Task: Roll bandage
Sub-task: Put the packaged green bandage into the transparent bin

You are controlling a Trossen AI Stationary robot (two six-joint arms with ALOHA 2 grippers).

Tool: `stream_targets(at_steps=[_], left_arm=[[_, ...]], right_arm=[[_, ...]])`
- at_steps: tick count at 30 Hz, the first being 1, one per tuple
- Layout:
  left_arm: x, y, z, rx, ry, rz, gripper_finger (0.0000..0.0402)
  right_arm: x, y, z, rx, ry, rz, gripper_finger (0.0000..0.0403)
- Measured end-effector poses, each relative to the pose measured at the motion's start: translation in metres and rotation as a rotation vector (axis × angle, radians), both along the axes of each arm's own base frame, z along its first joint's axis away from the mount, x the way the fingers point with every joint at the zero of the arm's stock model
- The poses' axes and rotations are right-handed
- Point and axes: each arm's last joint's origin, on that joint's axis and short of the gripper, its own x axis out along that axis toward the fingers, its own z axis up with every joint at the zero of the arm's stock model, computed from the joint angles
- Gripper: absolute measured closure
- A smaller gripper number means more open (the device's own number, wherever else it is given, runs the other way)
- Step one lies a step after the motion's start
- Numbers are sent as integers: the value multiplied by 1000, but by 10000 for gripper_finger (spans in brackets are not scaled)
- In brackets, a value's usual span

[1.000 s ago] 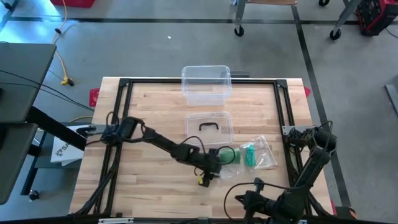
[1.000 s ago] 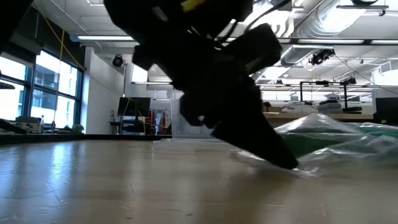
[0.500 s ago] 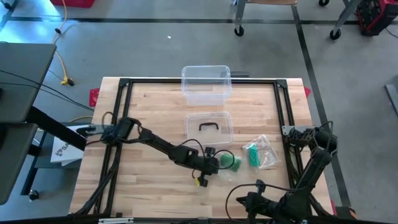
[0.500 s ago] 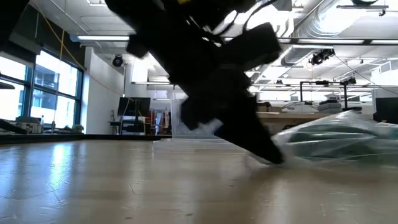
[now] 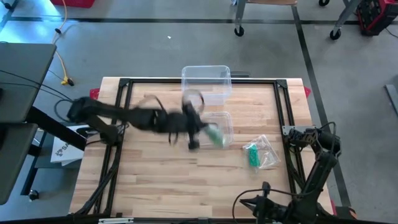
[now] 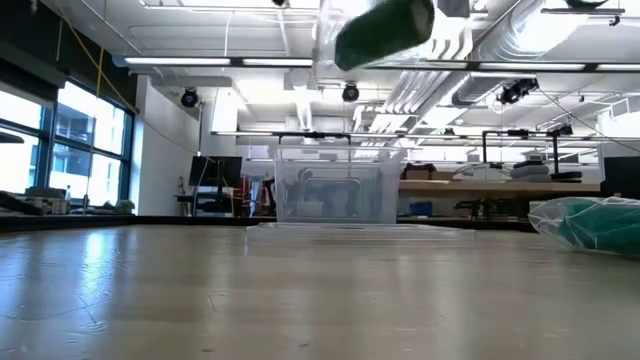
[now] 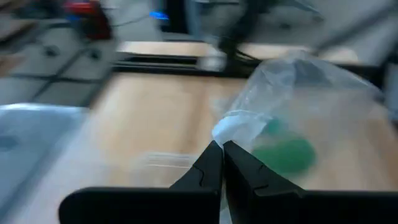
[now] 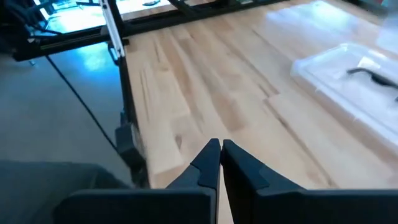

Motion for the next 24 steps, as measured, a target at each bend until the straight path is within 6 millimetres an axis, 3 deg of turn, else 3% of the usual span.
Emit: stream_targets(at_steps=[5,8,13,17,24], left_arm=[[-19,75,29,-25,-76,179,401],[-27,119,34,-50,-102,261,401],[-30,182,15,-110,-40,354,401],[-33,220,-1,-166,-20,409,401],[-21,253,-40,-216,70,392,398]], right_arm=[[6,-4,0,-46,12,2,394],[8,-7,0,-95,29,14,394],[14,-18,-2,-184,75,-2,394],[19,-29,-3,-251,117,-30,394],[23,-51,-3,-359,194,-99,394]])
